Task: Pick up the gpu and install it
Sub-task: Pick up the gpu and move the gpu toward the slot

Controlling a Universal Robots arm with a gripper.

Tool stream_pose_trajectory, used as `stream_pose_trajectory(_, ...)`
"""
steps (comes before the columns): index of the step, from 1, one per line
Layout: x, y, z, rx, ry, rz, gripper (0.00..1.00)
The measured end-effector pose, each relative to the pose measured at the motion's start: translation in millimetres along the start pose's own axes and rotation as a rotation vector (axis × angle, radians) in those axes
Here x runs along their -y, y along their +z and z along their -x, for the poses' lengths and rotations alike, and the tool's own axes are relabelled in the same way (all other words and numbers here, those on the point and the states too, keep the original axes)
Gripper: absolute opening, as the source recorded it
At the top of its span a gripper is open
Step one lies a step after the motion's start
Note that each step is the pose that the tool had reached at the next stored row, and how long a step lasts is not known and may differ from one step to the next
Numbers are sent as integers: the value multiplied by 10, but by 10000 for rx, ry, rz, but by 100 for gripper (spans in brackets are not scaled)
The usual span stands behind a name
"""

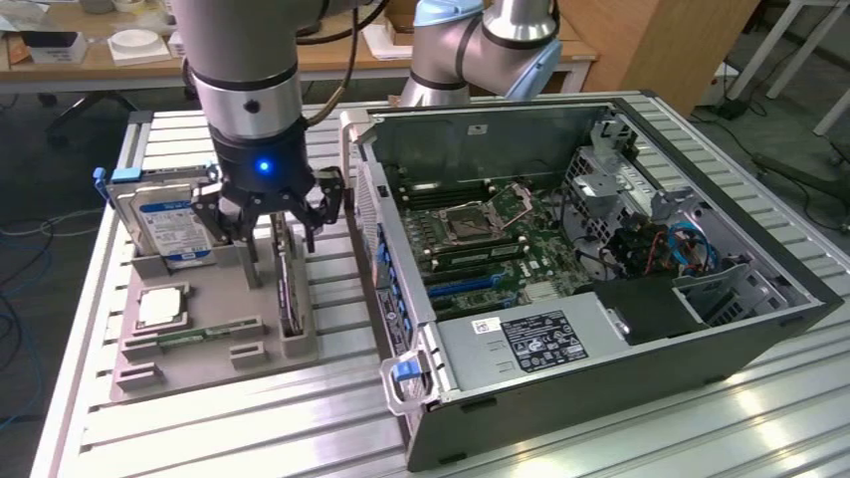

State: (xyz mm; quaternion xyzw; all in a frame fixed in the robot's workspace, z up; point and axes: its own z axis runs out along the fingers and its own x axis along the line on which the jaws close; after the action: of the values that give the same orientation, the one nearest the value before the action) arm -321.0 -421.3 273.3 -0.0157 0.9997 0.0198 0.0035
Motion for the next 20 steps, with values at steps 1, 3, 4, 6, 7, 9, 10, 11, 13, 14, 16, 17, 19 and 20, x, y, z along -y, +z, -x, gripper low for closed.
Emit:
stream_pose_trajectory(1, 0, 17, 1, 0, -1, 0, 65)
stream_pose_trajectory(3, 2, 51, 3, -1, -6, 0, 65)
stream_pose_trajectory(4, 3, 68, 3, -2, -7, 1, 65)
stream_pose_trajectory(6, 4, 105, 4, -2, -9, 0, 65)
stream_pose_trajectory(7, 5, 121, 4, -2, -11, 1, 65)
stream_pose_trajectory(9, 6, 148, 3, -5, -13, 0, 65)
stream_pose_trajectory(10, 7, 163, 3, -5, -13, 1, 65)
stream_pose_trajectory(11, 7, 176, 3, -5, -13, 0, 65)
stream_pose_trajectory(13, 9, 207, 3, -6, -14, 0, 65)
stream_pose_trajectory(14, 10, 225, 3, -6, -14, 0, 65)
stream_pose_trajectory(16, 12, 262, 3, -5, -14, 0, 65)
stream_pose_trajectory(17, 12, 275, 3, -5, -14, 0, 65)
stream_pose_trajectory(19, 14, 297, 3, -5, -16, 1, 65)
stream_pose_trajectory(20, 14, 307, 2, -5, -16, 1, 65)
